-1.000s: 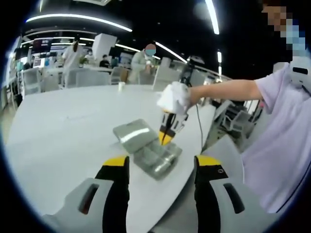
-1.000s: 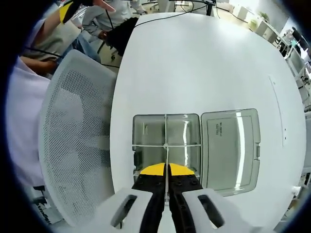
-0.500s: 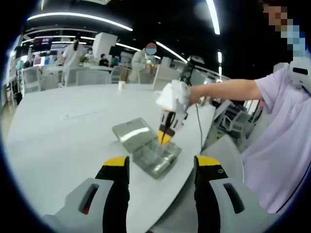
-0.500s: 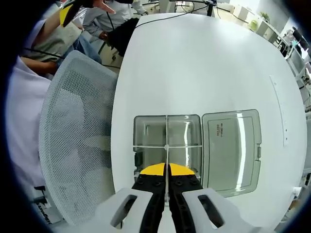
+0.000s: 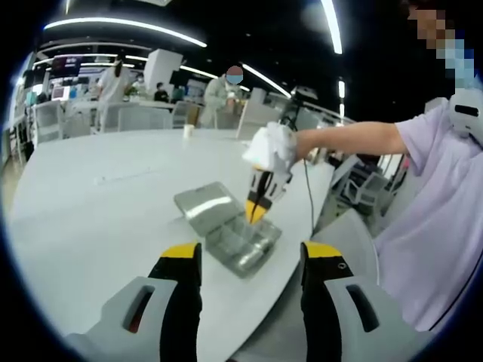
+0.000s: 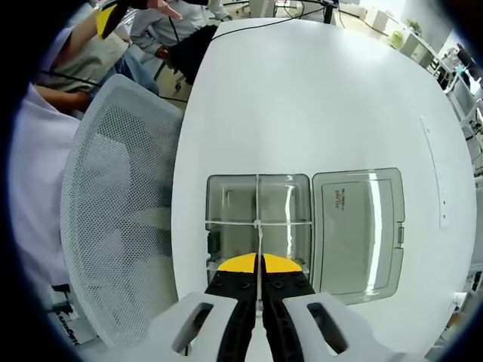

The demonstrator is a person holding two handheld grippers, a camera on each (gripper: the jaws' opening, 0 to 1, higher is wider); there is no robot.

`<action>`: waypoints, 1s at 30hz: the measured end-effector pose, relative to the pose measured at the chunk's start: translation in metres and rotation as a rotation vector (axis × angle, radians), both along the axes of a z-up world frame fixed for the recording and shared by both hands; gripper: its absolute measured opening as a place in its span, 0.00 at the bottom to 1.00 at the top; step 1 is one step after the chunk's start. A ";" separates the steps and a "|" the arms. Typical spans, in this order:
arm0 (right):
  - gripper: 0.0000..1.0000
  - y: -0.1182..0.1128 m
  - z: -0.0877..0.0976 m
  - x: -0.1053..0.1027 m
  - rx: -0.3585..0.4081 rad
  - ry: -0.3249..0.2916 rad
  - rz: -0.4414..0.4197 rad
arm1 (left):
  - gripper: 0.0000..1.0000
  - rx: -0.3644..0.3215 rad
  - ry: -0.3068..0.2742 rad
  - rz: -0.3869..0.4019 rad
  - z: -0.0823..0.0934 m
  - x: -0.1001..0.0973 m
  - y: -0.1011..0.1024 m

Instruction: Insert the divider into the dual guide fixture by aligning both edges with the guide slots and pushing it downward to the bottom, including one-sided entry, uneven engagement, binding, and posture correction.

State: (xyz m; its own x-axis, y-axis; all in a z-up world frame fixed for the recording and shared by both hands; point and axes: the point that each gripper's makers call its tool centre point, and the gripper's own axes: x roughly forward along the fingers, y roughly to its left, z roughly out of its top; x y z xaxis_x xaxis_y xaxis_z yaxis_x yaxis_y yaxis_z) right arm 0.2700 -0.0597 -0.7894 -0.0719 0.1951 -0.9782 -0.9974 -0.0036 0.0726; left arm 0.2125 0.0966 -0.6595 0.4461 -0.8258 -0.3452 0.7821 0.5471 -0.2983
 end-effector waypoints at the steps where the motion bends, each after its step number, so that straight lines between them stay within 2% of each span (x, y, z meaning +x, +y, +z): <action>1: 0.00 0.000 0.000 0.000 -0.002 -0.001 0.003 | 0.51 0.000 0.000 0.000 0.000 0.000 0.000; 30: 0.00 0.001 -0.002 0.001 0.005 0.012 0.004 | 0.49 -0.001 0.015 -0.002 -0.004 0.003 0.000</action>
State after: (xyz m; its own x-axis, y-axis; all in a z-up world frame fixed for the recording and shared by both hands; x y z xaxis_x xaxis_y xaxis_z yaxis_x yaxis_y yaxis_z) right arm 0.2710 -0.0589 -0.7913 -0.0845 0.1999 -0.9762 -0.9964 -0.0084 0.0845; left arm 0.2159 0.0963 -0.6639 0.4394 -0.8268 -0.3512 0.7786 0.5455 -0.3103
